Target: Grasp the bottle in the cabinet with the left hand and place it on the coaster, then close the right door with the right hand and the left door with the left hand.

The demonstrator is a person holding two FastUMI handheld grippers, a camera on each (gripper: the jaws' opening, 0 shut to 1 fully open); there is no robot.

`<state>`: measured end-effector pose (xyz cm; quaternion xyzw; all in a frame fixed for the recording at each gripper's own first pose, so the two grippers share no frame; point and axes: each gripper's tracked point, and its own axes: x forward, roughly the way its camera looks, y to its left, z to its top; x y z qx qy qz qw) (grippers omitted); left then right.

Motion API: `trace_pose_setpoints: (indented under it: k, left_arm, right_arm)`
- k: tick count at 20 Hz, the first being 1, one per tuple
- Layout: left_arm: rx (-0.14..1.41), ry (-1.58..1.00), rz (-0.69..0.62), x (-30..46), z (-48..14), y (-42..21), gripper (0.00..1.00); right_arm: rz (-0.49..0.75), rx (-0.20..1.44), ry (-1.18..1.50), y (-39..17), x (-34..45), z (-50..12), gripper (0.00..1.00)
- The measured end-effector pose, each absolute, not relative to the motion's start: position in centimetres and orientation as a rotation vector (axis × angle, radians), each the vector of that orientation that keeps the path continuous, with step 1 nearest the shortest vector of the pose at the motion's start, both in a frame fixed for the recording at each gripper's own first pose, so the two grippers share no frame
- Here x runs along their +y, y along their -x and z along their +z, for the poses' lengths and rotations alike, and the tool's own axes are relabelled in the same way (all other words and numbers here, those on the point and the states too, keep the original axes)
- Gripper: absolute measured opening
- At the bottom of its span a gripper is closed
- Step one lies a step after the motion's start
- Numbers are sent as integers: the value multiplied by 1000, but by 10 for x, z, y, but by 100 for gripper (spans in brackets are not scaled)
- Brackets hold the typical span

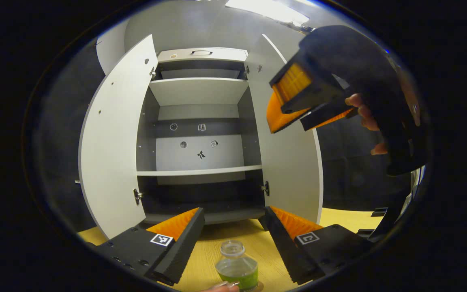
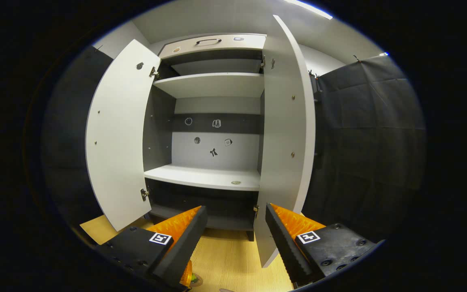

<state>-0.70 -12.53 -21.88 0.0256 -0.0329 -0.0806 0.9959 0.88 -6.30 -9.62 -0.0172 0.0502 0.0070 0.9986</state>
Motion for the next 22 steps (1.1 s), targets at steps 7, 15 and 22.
trace_pose_setpoints:
  k: [7,15,22]
  left_arm:
    - [-97,23,-296,-99,-84,14,95]
    - [-64,40,-147,6,-18,40,94]
    - [3,21,145,147,-8,51,96]
  right_arm:
    - [-158,64,21,33,-126,-41,96]
    - [-294,2,53,29,-190,-11,96]
    - [-196,-21,111,-32,-201,-2,96]
